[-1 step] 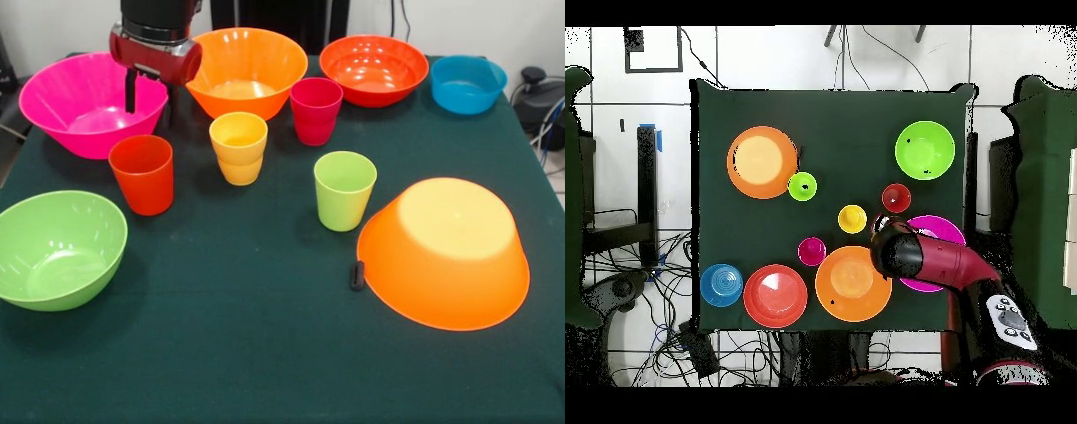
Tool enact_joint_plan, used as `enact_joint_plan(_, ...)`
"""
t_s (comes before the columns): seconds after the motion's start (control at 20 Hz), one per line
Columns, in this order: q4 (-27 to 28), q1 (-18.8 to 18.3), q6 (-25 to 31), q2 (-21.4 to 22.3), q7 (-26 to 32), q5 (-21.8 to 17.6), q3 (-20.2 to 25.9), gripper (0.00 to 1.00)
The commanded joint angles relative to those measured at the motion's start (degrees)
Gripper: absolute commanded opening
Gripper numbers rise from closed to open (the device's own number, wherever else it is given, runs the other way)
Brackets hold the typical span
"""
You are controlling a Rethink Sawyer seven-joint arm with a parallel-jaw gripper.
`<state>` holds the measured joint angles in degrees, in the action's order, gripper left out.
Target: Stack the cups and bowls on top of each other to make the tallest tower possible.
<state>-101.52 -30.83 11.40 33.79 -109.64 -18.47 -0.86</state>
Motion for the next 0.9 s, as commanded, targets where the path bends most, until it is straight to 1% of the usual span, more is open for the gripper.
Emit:
enact_joint_plan(0.05, -2.9, 2.1, -1.6, -1.0, -9.3, 2.2, 1.9, 1.0)
enact_joint_plan(0.55, -3.4, 2.9, -2.4, -1.3, -9.7, 2.7, 0.9, 1.0)
enact_joint_plan(0.7, -3.8, 3.6, -2.8, -1.8, -11.3, 4.1, 0.1, 1.0)
enact_joint_plan(0.9, -4.6, 3.9, -2.2, -1.7, -11.4, 5.6, -0.2, 1.0)
